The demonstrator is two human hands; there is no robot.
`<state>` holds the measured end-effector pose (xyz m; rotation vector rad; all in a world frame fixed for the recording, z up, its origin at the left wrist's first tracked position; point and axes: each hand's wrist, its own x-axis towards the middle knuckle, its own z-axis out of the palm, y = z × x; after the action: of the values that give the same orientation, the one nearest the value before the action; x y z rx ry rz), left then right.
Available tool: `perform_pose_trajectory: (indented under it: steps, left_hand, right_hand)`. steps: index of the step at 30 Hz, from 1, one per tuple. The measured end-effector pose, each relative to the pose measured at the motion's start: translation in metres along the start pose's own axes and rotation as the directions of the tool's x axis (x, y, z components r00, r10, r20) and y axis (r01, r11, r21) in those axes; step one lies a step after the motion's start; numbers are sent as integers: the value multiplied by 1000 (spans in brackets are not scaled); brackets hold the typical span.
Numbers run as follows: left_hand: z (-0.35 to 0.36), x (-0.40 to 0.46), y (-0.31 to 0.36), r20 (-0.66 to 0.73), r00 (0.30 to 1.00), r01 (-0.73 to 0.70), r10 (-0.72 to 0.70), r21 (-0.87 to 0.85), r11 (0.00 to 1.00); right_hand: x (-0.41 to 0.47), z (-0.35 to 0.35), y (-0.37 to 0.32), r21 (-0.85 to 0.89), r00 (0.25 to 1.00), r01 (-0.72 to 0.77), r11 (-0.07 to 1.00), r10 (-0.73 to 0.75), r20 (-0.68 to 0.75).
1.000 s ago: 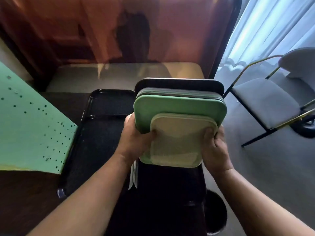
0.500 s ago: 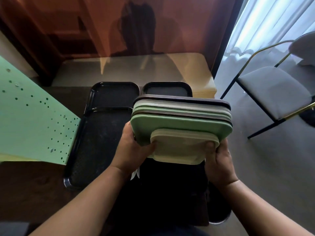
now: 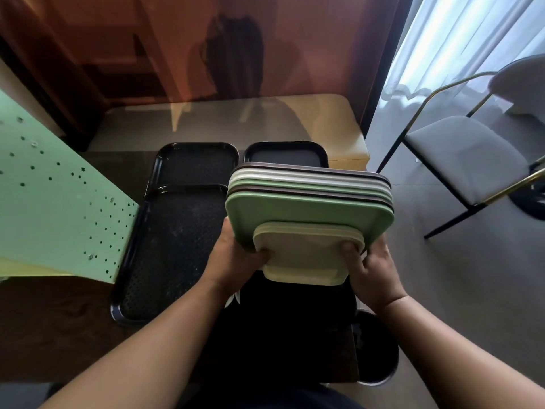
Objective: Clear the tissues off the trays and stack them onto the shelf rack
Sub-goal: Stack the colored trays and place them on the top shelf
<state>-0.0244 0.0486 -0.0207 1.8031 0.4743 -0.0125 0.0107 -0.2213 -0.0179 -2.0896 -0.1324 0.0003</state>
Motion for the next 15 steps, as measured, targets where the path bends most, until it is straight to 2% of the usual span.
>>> perform_pose_trajectory:
  steps: [3, 6, 11, 15]
  left_hand:
    - [0, 5, 3, 11, 1000, 4, -4, 12, 1000]
    - [-3, 9, 7, 16, 1000, 9, -9, 3, 1000]
    - [-11, 16, 28, 27, 999, 39, -39, -6, 999]
    - [-30, 20, 79, 45, 997, 59, -58, -11, 998]
  right_hand:
    - [3, -3, 4, -103, 992, -65, 992, 76, 100]
    - [6, -2, 9, -167, 980, -115, 979, 139, 139]
    - [22, -3, -15, -118, 981, -122, 986, 138, 136]
    - [49, -7, -53, 39, 978, -165, 985, 159, 132]
